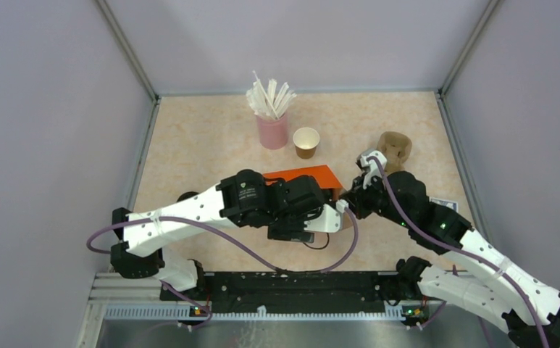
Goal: Pack the takeout coffee
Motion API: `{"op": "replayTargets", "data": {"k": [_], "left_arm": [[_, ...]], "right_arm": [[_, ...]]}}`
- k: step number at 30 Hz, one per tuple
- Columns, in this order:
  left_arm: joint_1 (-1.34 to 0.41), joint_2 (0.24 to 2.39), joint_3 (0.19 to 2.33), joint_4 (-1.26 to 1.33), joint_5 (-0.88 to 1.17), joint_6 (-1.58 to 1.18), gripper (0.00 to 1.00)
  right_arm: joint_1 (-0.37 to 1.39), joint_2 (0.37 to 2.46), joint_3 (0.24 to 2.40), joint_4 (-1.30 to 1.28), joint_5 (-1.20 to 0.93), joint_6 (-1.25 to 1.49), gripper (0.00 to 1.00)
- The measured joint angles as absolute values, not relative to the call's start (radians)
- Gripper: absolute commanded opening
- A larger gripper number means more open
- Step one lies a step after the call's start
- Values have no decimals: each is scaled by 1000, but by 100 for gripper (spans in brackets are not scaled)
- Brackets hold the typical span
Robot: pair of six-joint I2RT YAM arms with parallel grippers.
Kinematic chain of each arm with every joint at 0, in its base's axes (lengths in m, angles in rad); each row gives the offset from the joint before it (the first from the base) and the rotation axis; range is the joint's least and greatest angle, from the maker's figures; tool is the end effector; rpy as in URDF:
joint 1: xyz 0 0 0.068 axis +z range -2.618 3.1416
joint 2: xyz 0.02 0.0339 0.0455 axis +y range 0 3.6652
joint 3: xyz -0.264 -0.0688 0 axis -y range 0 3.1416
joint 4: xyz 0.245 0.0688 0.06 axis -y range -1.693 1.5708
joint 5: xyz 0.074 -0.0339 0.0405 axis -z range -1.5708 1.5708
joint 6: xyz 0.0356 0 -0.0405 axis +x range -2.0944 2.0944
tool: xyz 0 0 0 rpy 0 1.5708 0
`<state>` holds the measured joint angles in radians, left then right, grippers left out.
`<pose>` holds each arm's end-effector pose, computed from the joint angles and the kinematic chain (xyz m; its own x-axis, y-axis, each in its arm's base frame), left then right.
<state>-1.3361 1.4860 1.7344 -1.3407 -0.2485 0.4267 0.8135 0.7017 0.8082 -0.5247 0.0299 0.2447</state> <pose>0.0714 -0.2609 0.3986 0.1913 0.9248 -0.3288 0.9196 -0.0519 0.3893 0.1078 0.1124 0.3251 -0.4421 -0.1152 -0.8895 -0.6189 0.7570 0.2096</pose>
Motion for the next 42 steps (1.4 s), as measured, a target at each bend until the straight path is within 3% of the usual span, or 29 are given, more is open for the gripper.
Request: {"op": "replayTargets", "data": {"k": [15, 42], "left_arm": [[-1330, 1492, 1620, -1271, -394, 410, 36], [-1311, 1478, 1450, -1147, -382, 395, 34]], "right_arm": [[813, 678, 807, -526, -37, 209, 0], [813, 611, 736, -511, -120, 117, 0]]}}
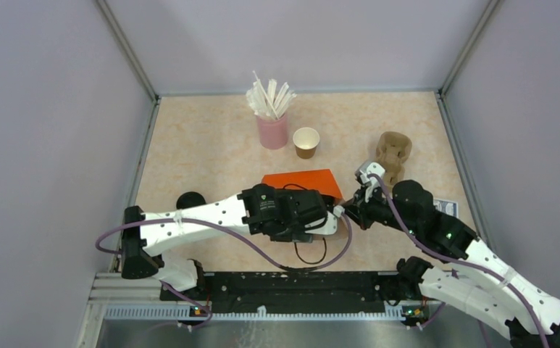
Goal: Pack the takeout coffee
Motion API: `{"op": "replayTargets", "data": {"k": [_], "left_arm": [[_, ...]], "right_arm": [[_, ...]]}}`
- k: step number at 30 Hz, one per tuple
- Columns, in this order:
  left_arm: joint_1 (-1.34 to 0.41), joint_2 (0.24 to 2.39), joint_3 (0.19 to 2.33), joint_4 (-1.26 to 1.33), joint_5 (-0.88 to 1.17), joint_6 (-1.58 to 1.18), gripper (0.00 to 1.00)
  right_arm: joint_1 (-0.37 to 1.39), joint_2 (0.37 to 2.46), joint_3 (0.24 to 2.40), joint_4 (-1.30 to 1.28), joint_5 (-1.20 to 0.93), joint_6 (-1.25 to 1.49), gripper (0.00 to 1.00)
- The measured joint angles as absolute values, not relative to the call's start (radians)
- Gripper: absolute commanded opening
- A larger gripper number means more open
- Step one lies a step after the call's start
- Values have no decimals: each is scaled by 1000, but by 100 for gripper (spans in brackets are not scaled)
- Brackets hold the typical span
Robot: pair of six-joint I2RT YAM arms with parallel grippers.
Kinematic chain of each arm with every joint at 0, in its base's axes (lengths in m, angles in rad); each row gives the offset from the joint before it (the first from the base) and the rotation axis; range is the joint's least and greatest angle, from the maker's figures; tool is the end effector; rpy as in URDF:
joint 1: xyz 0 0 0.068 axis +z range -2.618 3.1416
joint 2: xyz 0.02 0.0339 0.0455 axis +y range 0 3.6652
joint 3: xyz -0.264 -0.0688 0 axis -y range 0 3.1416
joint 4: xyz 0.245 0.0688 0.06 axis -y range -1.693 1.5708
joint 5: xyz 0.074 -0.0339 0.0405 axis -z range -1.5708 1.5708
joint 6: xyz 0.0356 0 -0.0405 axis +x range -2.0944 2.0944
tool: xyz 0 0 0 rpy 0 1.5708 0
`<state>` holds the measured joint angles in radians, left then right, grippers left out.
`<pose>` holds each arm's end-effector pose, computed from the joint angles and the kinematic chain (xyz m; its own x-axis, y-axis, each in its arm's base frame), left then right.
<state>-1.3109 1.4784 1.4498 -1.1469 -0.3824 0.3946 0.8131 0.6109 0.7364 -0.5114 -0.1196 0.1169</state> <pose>0.0857 -0.2705 0.3306 0.1116 0.9684 -0.2231 0.8848 0.0054 0.4659 0.0936 0.1051 0.3140 -0.3499 -0.2013 -0.9149 -0.7616 0.6298 0.1527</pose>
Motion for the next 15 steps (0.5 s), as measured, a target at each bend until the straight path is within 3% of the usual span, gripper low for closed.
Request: {"op": "replayTargets", "data": {"k": [15], "left_arm": [[-1309, 1430, 1333, -978, -488, 468, 35]], "right_arm": [[813, 670, 751, -517, -95, 187, 0]]}}
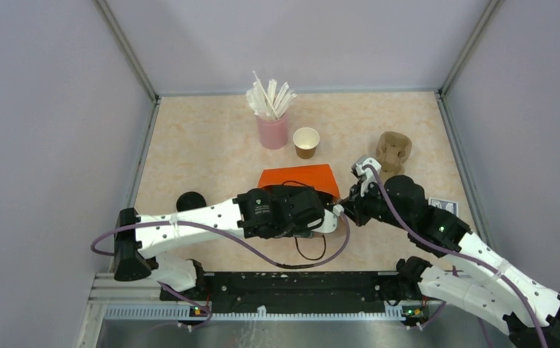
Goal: Pack the takeout coffee
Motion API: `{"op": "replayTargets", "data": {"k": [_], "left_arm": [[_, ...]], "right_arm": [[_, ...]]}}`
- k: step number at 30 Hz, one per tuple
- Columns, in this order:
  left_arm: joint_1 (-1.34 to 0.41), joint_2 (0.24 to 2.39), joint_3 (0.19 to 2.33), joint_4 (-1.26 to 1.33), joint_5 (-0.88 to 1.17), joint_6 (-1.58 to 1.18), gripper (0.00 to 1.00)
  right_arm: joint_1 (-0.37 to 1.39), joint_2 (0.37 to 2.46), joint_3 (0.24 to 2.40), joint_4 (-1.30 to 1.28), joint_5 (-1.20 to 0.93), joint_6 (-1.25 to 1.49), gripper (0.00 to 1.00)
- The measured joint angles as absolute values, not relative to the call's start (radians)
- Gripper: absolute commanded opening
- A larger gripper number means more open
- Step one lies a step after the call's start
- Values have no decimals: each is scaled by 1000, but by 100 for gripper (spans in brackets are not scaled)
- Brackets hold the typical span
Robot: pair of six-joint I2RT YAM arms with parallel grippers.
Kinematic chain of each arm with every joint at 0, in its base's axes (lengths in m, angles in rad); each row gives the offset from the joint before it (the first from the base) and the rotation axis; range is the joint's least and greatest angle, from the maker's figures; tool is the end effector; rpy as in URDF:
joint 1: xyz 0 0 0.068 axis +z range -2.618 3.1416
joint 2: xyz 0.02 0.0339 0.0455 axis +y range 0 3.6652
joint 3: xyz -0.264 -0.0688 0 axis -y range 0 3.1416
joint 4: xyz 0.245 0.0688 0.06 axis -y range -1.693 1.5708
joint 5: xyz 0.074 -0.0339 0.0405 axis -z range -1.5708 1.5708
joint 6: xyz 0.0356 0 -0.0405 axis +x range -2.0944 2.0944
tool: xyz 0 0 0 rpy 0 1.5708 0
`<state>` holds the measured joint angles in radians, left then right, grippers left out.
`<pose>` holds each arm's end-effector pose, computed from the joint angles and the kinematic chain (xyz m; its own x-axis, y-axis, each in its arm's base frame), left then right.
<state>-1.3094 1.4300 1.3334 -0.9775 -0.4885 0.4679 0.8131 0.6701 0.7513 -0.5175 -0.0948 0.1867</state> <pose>0.0892 -0.2689 0.3183 0.1559 0.9584 -0.2392 0.8122 0.0134 0.5832 0.1017 0.1124 0.3109 -0.4306 -0.1862 -0.8831 -0.7146 0.6680 0.2075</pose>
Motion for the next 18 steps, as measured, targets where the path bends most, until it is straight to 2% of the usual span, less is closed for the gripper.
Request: {"op": "replayTargets", "data": {"k": [6, 8, 13, 14, 16, 18], "left_arm": [[-1293, 1418, 1323, -943, -487, 505, 35], [-1283, 1417, 1323, -939, -480, 508, 34], [-1270, 1417, 1324, -934, -455, 508, 34], [-1266, 1417, 1324, -934, -448, 508, 33], [-1256, 1418, 1328, -935, -435, 508, 33], [-1241, 1418, 1344, -935, -422, 508, 33]], "right_arm": [[813, 674, 781, -520, -53, 250, 0], [813, 674, 791, -520, -38, 278, 7], [813, 670, 802, -525, 3, 345, 7], [813, 668, 802, -525, 7, 354, 9], [813, 661, 801, -525, 18, 379, 19], [813, 651, 800, -524, 25, 401, 21]]}}
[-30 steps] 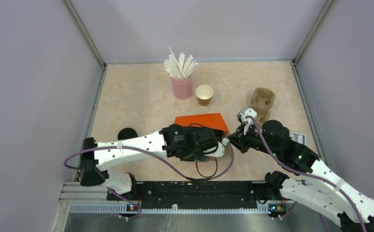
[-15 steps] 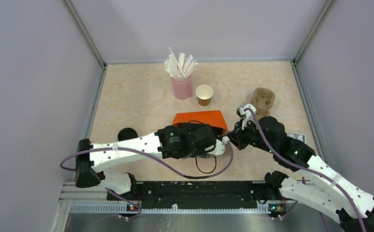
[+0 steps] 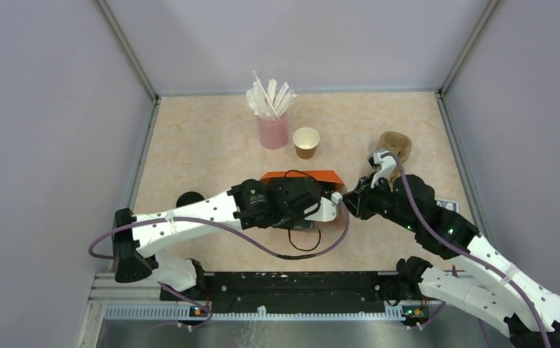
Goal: Pack the takeout coffee
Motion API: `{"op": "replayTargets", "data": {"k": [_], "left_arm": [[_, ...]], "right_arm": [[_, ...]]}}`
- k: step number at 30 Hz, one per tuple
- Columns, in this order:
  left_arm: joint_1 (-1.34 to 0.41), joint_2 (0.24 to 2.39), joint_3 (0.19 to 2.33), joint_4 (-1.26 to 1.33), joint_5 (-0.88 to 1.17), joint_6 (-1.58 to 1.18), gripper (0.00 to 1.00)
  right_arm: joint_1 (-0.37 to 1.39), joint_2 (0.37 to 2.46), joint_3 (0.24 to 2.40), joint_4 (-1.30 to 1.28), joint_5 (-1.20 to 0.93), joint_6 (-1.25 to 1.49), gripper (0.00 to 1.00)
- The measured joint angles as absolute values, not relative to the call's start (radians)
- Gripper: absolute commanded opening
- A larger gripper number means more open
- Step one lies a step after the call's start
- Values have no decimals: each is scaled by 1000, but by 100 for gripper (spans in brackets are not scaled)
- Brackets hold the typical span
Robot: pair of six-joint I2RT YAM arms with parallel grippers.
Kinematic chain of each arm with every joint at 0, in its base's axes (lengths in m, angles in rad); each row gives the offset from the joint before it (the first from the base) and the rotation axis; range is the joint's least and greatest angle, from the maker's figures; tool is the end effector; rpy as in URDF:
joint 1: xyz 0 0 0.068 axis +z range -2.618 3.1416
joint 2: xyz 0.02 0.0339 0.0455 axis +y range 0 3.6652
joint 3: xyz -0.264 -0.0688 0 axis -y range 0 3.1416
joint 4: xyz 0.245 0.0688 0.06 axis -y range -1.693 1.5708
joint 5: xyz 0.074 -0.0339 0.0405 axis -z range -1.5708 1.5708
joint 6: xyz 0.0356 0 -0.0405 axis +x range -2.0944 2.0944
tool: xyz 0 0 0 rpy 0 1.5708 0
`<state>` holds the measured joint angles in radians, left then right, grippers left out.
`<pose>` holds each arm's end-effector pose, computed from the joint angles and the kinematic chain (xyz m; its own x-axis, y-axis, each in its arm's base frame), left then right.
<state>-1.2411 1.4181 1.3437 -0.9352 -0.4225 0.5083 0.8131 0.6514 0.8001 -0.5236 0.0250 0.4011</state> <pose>0.1062 -0.2652 0.3259 0.1462 0.9440 -0.2960 0.8255 0.0485 0.5623 0.1006 0.1050 0.3291 -0.5090 0.0299 -0.8603 -0.5556 0.7519 0.3549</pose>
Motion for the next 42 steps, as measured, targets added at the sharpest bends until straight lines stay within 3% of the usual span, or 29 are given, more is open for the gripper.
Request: {"op": "replayTargets", "data": {"k": [3, 10, 15, 18, 42], "left_arm": [[-1217, 1418, 1382, -930, -408, 509, 32], [-1207, 1428, 1410, -922, -397, 513, 32], [-1206, 1442, 1410, -923, -383, 516, 31], [-1206, 1443, 1410, -923, -382, 515, 31], [-1202, 1454, 1428, -962, -352, 542, 31]], "right_arm": [[813, 641, 800, -522, 34, 430, 24], [813, 642, 791, -520, 45, 502, 21], [813, 677, 786, -509, 73, 529, 11], [813, 713, 786, -501, 76, 544, 0], [813, 608, 712, -547, 33, 439, 0]]}}
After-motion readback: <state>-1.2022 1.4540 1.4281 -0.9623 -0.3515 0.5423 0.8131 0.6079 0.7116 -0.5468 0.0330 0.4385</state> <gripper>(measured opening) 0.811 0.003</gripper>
